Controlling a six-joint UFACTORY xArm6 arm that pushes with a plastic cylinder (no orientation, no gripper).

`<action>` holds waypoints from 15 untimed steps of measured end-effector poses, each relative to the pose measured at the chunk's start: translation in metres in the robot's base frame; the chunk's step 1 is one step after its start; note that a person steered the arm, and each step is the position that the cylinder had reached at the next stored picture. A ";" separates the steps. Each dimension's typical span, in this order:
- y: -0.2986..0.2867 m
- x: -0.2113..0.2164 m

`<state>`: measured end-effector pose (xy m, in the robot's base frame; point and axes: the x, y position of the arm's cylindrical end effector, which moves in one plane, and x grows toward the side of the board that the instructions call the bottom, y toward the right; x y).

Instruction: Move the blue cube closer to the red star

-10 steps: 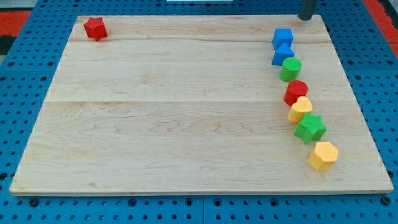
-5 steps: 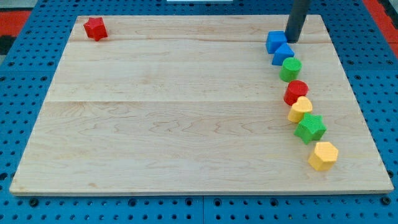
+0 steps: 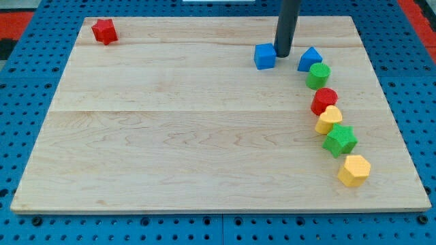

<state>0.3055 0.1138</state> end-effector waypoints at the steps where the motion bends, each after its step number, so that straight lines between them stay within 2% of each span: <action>1: -0.013 0.012; 6: -0.151 0.018; 11: -0.182 0.109; 15: -0.282 0.067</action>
<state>0.3723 -0.1686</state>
